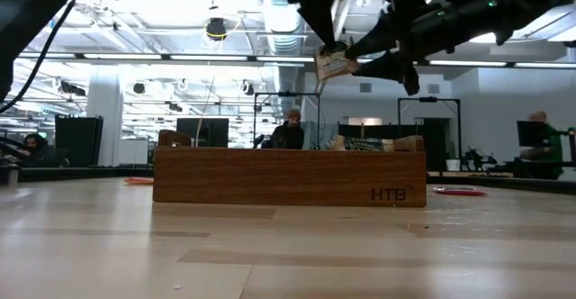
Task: Pick & Place Tea
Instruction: Put the gold tea bag into the right section of the wooden organizer
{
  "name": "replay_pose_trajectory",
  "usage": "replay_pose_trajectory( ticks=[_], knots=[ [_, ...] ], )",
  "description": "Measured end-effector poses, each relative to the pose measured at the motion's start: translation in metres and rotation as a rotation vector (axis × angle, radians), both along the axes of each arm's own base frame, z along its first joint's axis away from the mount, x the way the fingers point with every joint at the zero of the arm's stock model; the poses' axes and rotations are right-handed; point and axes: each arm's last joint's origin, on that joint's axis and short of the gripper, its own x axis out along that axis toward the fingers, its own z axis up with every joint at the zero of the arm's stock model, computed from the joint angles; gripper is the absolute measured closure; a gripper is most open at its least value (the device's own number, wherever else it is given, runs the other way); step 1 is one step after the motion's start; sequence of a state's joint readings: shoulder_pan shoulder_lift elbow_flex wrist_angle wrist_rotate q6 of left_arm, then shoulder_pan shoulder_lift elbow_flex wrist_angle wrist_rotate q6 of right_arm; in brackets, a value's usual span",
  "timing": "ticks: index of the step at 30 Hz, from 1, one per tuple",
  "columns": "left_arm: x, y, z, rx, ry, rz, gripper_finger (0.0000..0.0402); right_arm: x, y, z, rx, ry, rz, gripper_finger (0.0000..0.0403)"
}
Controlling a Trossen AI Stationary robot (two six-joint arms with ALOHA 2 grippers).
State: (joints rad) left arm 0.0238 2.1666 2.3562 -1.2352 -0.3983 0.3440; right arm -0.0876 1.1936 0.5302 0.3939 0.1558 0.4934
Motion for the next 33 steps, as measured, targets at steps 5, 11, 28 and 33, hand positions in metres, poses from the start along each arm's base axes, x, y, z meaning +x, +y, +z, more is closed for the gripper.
replay_pose_trajectory(
  ticks=[5, 11, 28, 33],
  knots=[
    [-0.003, -0.001, -0.002, -0.008, 0.042, -0.001, 0.0401, 0.007, -0.001, 0.004, -0.017, -0.002, 0.004, 0.0237],
    [-0.004, -0.002, -0.003, -0.046, 0.044, 0.001, 0.0401, 0.008, -0.004, 0.01, -0.032, -0.019, -0.002, 0.0241],
    [-0.003, -0.002, -0.003, -0.055, 0.038, -0.007, 0.0401, 0.008, -0.006, 0.012, -0.029, -0.027, 0.0, 0.0296],
    [-0.003, -0.003, -0.003, -0.056, 0.04, -0.011, 0.0401, 0.009, -0.005, 0.012, -0.02, -0.028, 0.037, 0.0338]
  ],
)
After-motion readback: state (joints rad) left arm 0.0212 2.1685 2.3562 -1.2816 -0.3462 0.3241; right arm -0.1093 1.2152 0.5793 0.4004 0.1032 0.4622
